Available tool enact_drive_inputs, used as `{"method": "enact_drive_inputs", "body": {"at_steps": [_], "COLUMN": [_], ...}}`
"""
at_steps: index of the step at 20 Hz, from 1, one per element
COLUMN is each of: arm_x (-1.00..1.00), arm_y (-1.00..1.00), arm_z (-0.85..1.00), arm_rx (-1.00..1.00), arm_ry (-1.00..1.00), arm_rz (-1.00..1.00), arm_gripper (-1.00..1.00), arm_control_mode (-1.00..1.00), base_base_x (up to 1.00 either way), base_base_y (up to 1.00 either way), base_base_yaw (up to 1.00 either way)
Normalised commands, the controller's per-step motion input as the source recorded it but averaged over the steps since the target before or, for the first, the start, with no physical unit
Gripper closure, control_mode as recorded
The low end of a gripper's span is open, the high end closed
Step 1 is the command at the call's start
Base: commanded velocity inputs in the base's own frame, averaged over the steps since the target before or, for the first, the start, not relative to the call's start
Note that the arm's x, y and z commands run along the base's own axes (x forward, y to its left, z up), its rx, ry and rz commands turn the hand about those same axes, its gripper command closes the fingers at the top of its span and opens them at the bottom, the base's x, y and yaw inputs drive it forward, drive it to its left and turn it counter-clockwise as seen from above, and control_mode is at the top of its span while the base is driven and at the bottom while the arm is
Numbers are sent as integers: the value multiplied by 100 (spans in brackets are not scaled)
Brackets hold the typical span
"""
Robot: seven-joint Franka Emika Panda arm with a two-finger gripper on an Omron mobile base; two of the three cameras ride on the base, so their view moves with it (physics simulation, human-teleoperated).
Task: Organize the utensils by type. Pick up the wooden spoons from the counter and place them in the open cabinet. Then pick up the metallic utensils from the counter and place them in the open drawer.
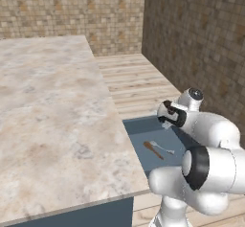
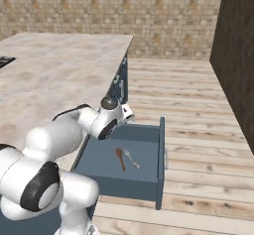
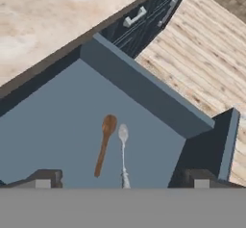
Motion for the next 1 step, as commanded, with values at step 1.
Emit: {"method": "enact_drive_inputs", "body": {"at_steps": [1], "arm_x": [0], "arm_y": [-21], "arm_z": [100], "arm_rx": [15], "arm_ry": [17], "arm_rz": [0], "arm_gripper": [-100], "arm_control_mode": [-100], "base_base_x": [0], "base_base_y": [0], "base_base_yaw": [0]}}
